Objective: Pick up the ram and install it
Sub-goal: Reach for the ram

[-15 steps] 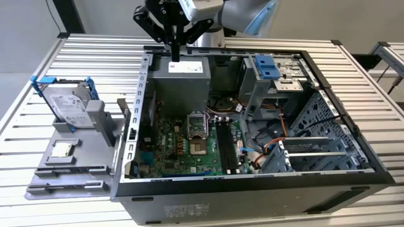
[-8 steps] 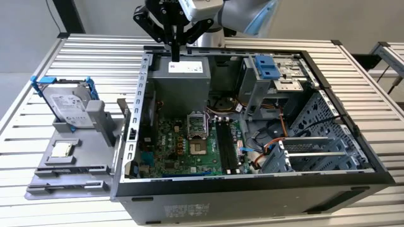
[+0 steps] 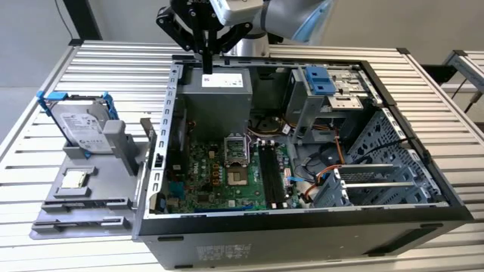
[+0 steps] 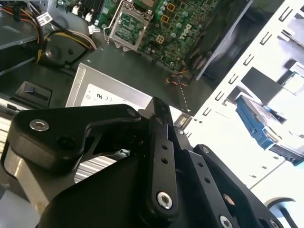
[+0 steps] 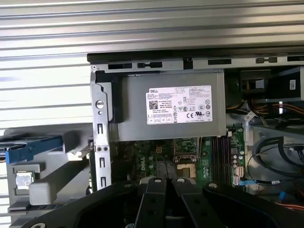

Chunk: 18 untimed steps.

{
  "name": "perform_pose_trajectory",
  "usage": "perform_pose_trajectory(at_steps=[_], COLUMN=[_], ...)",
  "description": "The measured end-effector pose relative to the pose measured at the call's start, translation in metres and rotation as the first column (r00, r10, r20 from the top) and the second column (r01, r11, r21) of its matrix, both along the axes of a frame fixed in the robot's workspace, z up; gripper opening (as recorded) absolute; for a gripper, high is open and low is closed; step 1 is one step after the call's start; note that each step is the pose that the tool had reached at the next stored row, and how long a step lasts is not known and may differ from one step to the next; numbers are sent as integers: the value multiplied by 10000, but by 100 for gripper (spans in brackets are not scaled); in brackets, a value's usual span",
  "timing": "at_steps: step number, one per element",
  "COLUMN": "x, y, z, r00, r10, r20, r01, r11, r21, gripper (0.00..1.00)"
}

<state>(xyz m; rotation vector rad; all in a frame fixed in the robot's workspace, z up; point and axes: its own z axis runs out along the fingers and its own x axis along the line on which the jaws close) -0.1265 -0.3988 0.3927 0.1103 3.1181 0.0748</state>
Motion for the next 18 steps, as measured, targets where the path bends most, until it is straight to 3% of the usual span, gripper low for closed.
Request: perform_pose_trajectory(at_steps=[8, 18], x=[-140, -385], y=[0, 0], z=[-1, 0], r00=[10000, 10000], r10=[0, -1], r20=[1, 32], r01=[0, 1], r11=[10000, 10000], r21=[1, 1], gripper=[0, 0])
